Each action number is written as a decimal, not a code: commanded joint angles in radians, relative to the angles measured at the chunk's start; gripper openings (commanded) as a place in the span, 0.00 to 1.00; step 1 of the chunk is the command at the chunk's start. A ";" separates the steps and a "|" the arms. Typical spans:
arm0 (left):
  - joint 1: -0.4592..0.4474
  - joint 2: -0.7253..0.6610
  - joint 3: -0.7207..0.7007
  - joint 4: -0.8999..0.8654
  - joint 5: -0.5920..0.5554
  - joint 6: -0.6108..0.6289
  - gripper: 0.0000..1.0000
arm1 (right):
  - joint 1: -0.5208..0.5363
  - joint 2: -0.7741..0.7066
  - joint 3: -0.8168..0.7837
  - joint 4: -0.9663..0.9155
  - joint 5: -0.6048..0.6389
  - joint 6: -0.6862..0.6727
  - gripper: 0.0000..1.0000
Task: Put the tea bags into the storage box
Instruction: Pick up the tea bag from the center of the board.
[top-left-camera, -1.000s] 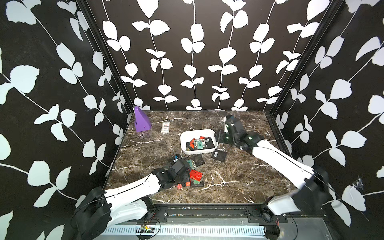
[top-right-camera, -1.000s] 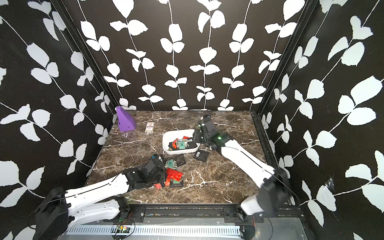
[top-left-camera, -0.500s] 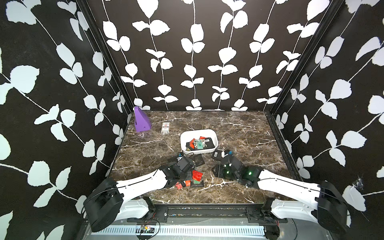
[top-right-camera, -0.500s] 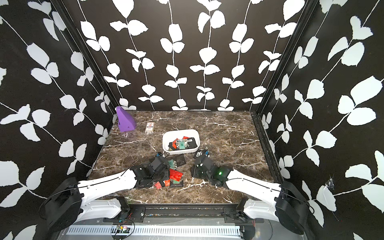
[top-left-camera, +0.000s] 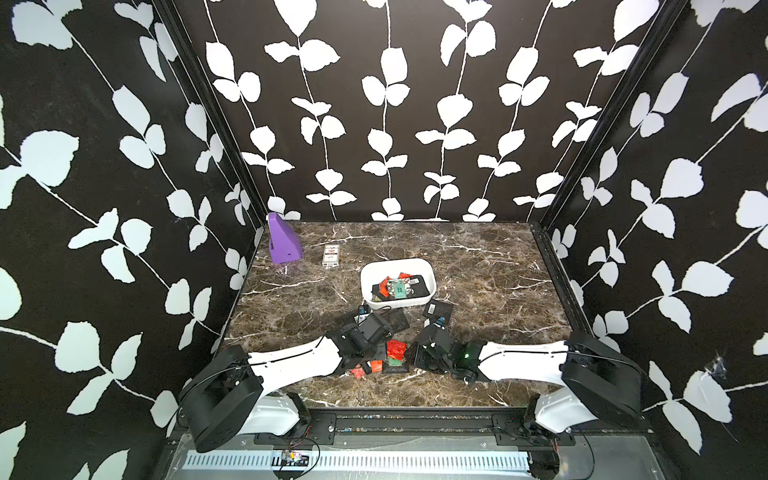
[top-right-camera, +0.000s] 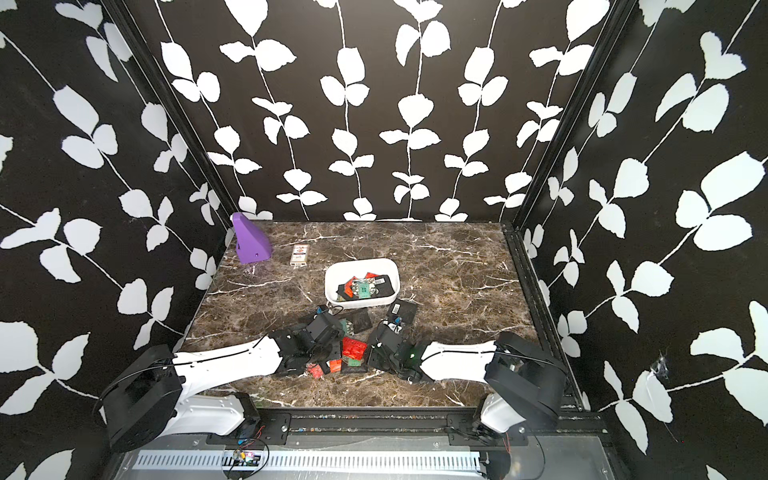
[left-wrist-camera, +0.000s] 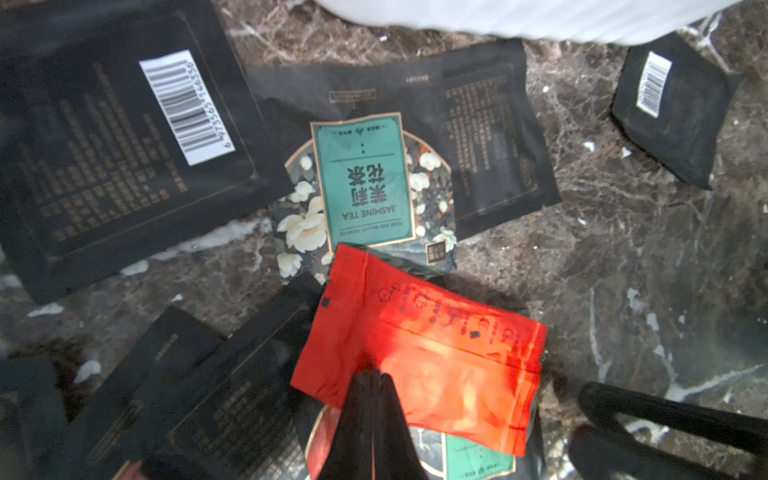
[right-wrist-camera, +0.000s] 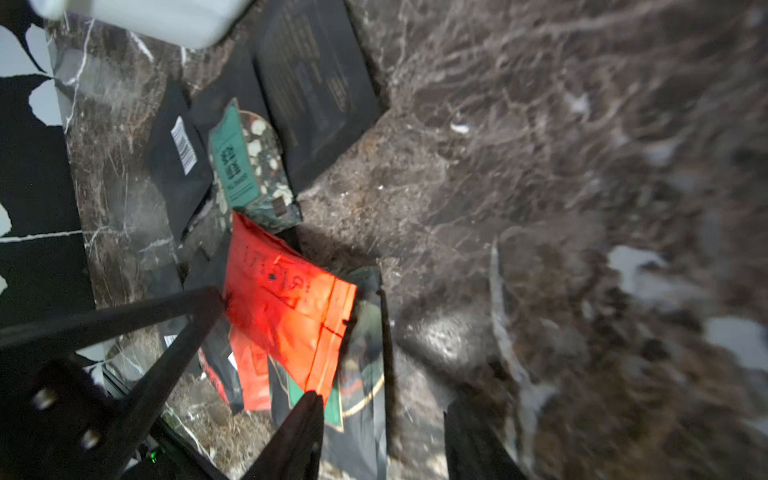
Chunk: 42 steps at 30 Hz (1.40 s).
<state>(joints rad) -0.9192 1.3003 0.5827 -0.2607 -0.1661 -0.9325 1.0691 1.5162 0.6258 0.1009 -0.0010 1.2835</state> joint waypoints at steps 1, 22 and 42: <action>0.006 0.011 -0.030 0.008 -0.009 -0.022 0.00 | 0.006 0.021 0.056 0.069 0.001 0.023 0.49; 0.006 -0.004 -0.068 0.012 0.005 -0.049 0.00 | 0.006 0.078 0.085 0.131 0.014 0.005 0.28; 0.006 -0.081 0.039 -0.078 -0.019 0.011 0.05 | 0.005 0.025 0.144 -0.056 0.078 -0.089 0.00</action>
<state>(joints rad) -0.9173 1.2659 0.5575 -0.2684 -0.1596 -0.9600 1.0687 1.6104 0.7216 0.1513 0.0185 1.2423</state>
